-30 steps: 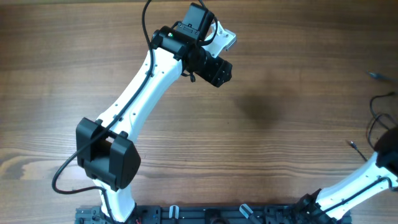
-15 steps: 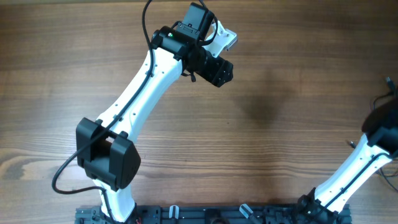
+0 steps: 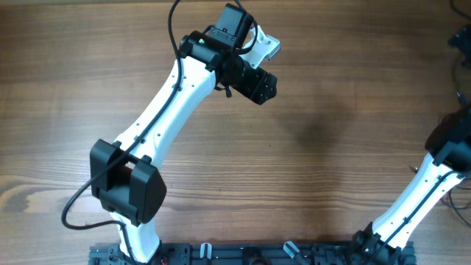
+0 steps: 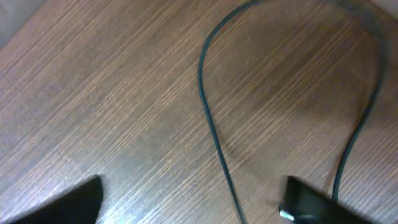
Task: Untangle cables
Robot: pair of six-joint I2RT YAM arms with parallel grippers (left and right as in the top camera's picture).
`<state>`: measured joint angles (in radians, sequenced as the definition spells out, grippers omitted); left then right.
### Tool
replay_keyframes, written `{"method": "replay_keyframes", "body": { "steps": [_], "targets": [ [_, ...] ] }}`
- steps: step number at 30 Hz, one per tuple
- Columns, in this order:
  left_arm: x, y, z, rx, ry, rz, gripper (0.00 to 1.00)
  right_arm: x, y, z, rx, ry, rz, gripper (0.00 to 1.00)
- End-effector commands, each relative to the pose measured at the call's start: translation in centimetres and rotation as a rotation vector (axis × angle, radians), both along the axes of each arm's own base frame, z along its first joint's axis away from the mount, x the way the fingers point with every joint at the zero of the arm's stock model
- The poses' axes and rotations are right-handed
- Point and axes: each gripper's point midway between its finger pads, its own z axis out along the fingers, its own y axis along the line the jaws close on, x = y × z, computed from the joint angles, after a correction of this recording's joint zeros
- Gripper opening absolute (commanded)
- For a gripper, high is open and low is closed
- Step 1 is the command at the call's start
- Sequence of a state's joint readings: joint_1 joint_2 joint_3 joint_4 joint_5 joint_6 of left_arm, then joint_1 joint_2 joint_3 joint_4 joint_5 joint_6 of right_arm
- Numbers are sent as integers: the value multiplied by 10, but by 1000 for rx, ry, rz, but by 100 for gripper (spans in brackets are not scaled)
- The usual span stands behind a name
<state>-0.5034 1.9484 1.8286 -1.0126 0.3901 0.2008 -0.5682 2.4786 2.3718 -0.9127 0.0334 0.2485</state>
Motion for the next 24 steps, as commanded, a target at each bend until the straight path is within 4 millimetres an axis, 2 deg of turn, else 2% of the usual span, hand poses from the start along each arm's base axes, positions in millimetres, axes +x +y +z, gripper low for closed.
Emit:
{"method": "replay_keyframes", "body": {
  "steps": [1, 4, 5, 7, 9, 10, 12, 13, 15, 17, 19, 21, 22, 24],
  "targets": [
    [4, 3, 23, -24, -58, 9, 85, -4, 2, 17, 17, -19, -35, 99],
    [15, 5, 25, -15, -104, 29, 88, -16, -4, 72, -71, -46, -71, 100],
    [19, 5, 27, -20, -118, 33, 92, -25, -5, 101, -123, -63, -95, 100],
    [25, 7, 30, -32, -132, 51, 99, -41, 2, 147, -182, -92, -115, 100],
    [35, 15, 36, -48, -146, 98, 100, -58, 20, 184, -192, -120, -107, 100],
    [49, 30, 46, -55, -172, 179, 100, -67, 39, 209, -191, -144, -79, 100],
    [64, 52, 56, -46, -206, 275, 100, -71, 62, 230, -184, -172, -12, 100],
    [71, 68, 62, -42, -223, 333, 100, -69, 80, 241, -169, -197, 55, 100],
    [82, 103, 76, -32, -255, 429, 100, -69, 115, 256, -132, -235, 138, 100],
    [90, 131, 84, -22, -278, 493, 100, -66, 144, 259, -103, -236, 207, 100],
    [99, 166, 89, -1, -300, 587, 100, -63, 177, 252, -84, -198, 289, 100],
    [106, 200, 90, -4, -287, 687, 100, -58, 219, 244, -57, -159, 377, 100],
    [107, 211, 90, -7, -283, 718, 100, -55, 235, 242, -51, -152, 411, 100],
    [110, 232, 90, -7, -278, 772, 100, -48, 278, 240, -73, -140, 550, 100]
  ]
}}
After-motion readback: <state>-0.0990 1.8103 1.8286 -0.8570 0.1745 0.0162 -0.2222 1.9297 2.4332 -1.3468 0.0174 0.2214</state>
